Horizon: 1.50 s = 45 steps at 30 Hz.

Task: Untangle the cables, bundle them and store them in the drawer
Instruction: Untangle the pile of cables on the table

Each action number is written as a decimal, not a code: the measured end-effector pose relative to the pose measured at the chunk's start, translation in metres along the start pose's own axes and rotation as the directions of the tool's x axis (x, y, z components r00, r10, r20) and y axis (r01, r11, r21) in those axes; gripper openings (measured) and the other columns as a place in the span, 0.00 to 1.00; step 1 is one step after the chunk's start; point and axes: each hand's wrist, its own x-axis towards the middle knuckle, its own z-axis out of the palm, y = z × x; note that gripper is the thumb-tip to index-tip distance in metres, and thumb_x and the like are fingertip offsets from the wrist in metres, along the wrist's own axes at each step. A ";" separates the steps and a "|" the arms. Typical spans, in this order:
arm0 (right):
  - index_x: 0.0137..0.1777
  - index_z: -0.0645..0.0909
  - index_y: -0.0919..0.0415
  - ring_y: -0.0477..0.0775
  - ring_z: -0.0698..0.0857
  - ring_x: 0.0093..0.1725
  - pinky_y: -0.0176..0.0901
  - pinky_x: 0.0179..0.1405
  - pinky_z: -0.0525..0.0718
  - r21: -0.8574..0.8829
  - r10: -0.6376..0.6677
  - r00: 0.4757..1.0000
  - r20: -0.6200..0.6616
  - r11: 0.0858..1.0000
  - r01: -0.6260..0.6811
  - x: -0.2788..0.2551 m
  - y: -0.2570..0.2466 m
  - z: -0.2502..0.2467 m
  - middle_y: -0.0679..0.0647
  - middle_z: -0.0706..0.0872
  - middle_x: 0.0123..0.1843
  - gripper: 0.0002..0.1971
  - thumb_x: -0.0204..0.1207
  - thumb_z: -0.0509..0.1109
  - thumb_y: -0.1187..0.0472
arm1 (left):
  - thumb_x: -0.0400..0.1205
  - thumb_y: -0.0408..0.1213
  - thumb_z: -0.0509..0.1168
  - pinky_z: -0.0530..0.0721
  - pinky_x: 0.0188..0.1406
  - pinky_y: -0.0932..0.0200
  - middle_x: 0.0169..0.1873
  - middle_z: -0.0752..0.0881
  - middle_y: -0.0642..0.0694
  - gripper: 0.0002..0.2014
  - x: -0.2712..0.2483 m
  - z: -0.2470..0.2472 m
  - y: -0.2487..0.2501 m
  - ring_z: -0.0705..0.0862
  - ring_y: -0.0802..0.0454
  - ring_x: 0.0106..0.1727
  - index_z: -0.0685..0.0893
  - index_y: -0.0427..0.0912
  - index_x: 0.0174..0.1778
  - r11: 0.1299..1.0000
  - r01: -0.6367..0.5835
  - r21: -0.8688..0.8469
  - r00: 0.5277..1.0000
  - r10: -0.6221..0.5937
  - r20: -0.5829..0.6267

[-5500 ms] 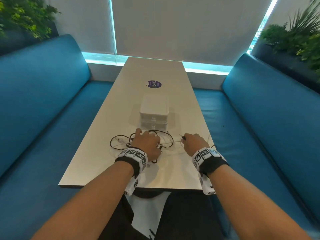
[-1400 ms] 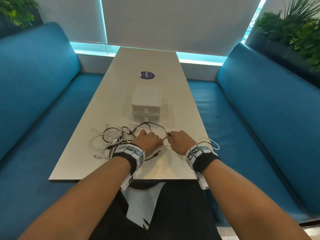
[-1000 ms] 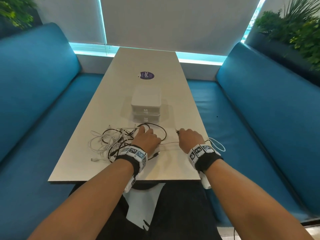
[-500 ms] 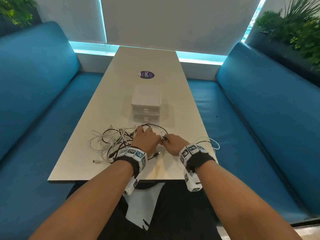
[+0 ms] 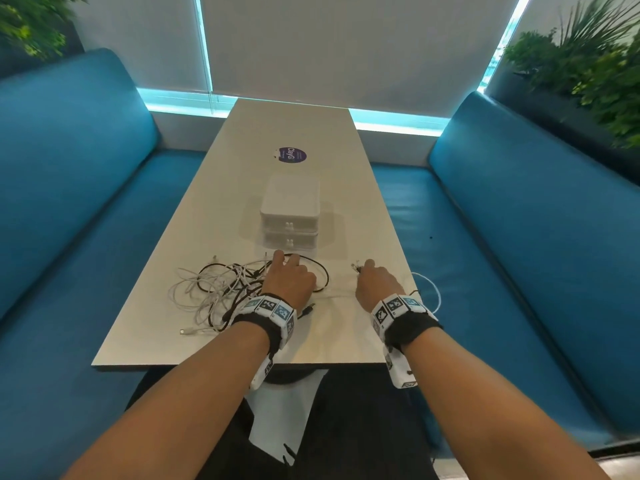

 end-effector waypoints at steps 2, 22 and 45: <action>0.69 0.68 0.66 0.68 0.83 0.60 0.53 0.52 0.79 0.099 0.013 1.000 -0.025 0.995 -0.010 -0.002 -0.010 0.003 0.66 0.82 0.61 0.15 0.84 0.54 0.65 | 0.84 0.39 0.63 0.61 0.70 0.36 0.49 0.88 0.50 0.08 0.000 0.002 0.002 0.75 0.45 0.66 0.87 0.50 0.53 1.000 0.005 0.005 1.000 -0.005 -0.001; 0.59 0.74 0.59 0.64 0.85 0.46 0.53 0.44 0.83 0.031 -0.195 0.980 0.036 0.981 0.194 0.002 -0.021 0.013 0.61 0.84 0.49 0.13 0.88 0.54 0.52 | 0.82 0.47 0.62 0.58 0.74 0.34 0.56 0.85 0.50 0.13 -0.009 0.004 0.001 0.73 0.45 0.68 0.83 0.48 0.60 1.000 -0.001 -0.027 0.999 0.000 -0.050; 0.60 0.76 0.60 0.63 0.84 0.50 0.49 0.41 0.76 0.022 -0.001 0.999 -0.046 1.000 0.002 0.002 0.008 0.000 0.60 0.82 0.53 0.11 0.85 0.53 0.63 | 0.81 0.31 0.60 0.58 0.74 0.36 0.57 0.86 0.52 0.16 -0.005 0.005 -0.001 0.76 0.46 0.66 0.82 0.51 0.61 0.999 -0.044 -0.015 0.998 0.044 -0.037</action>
